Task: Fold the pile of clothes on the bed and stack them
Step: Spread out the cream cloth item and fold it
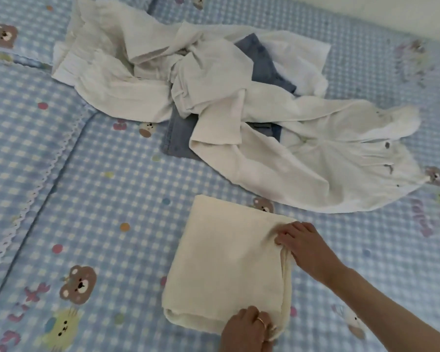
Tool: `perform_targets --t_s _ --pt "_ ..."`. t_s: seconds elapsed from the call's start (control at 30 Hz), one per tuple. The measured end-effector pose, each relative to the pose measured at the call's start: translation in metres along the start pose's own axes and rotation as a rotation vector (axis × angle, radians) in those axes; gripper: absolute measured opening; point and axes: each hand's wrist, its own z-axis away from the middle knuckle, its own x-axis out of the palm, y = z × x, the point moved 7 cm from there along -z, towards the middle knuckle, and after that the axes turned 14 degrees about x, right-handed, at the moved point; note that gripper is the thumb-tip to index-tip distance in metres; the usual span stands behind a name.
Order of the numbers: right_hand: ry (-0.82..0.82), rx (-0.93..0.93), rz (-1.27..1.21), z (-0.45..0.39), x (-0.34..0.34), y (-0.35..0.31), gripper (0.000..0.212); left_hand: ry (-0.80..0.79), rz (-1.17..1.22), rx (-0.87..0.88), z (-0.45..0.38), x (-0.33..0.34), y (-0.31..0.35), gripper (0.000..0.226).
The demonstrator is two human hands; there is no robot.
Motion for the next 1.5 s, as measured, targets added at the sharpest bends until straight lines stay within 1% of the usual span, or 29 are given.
perform_targets --t_s 0.03,0.07,0.1,0.13,0.17,0.2,0.23,0.27,0.3,0.37,0.47,0.5,0.6,0.67,0.77,0.93,1.1,1.17,1.23,1.27,1.33,1.4,1.5 --pt "-0.005 0.14 -0.09 0.01 0.012 0.01 0.04 0.073 0.007 -0.005 0.001 -0.005 -0.003 0.036" --pt "-0.033 0.35 -0.243 0.024 0.025 0.023 0.043 0.18 0.023 -0.029 0.004 -0.016 -0.013 0.038" --pt "-0.039 0.585 -0.456 0.04 0.037 0.031 0.044 0.299 0.049 -0.072 0.01 -0.026 -0.03 0.042" --pt "-0.043 0.79 -0.661 0.057 0.05 0.033 0.043 0.371 0.099 -0.177 0.016 -0.035 -0.05 0.049" --pt "-0.091 0.945 -0.821 0.072 0.065 0.024 0.046 0.431 0.148 -0.313 0.021 -0.043 -0.075 0.052" --pt "-0.165 1.028 -0.898 0.081 0.079 0.009 0.055 0.498 0.162 -0.473 0.03 -0.048 -0.106 0.046" --pt "-0.223 1.064 -0.935 0.088 0.09 -0.009 0.063 0.525 0.19 -0.617 0.036 -0.05 -0.133 0.04" --pt "-0.236 1.078 -0.932 0.091 0.097 -0.024 0.068 0.496 0.272 -0.717 0.038 -0.05 -0.154 0.043" --pt "-0.215 1.096 -0.92 0.092 0.1 -0.036 0.07 0.444 0.394 -0.741 0.034 -0.044 -0.171 0.046" --pt "-0.168 1.138 -0.943 0.091 0.102 -0.051 0.07 0.348 0.566 -0.723 0.025 -0.033 -0.191 0.046" --pt "-0.164 1.165 -1.04 0.091 0.106 -0.054 0.064 0.243 0.647 -0.723 0.021 -0.026 -0.199 0.04" --pt "-0.148 1.161 -1.063 0.092 0.105 -0.052 0.062 0.242 0.656 -0.716 0.022 -0.025 -0.198 0.035" --pt "-0.076 1.132 -1.038 0.101 0.09 -0.038 0.055 0.332 0.651 -0.71 0.033 -0.027 -0.183 0.023" --pt "-0.02 1.103 -1.005 0.114 0.074 -0.023 0.05 0.376 0.633 -0.707 0.036 -0.033 -0.158 0.019" --pt "0.058 1.071 -0.996 0.142 0.051 0.006 0.044 0.389 0.637 -0.675 0.032 -0.04 -0.11 0.019" --pt "0.177 1.103 -0.987 0.217 0.014 0.08 0.041 0.391 0.682 -0.586 0.003 -0.04 -0.002 0.024" --pt "0.293 1.142 -0.918 0.321 -0.029 0.192 0.039 0.399 0.732 -0.507 -0.04 -0.007 0.14 0.024" --pt "0.345 1.165 -0.851 0.376 -0.049 0.252 0.039 0.362 0.761 -0.49 -0.063 0.024 0.208 0.029" --pt "0.395 1.187 -0.801 0.428 -0.067 0.309 0.038 0.351 0.789 -0.469 -0.085 0.052 0.277 0.037" --pt "0.416 1.201 -0.786 0.456 -0.073 0.338 0.038 0.355 0.807 -0.455 -0.096 0.064 0.315 0.038" --pt "0.463 1.225 -0.752 0.507 -0.081 0.396 0.037 0.341 0.828 -0.436 -0.118 0.09 0.386 0.036" --pt "0.482 1.253 -0.724 0.544 -0.08 0.448 0.037 0.294 0.831 -0.401 -0.14 0.112 0.444 0.034" --pt "0.483 1.28 -0.669 0.583 -0.07 0.516 0.036 0.213 0.845 -0.308 -0.176 0.149 0.508 0.024"
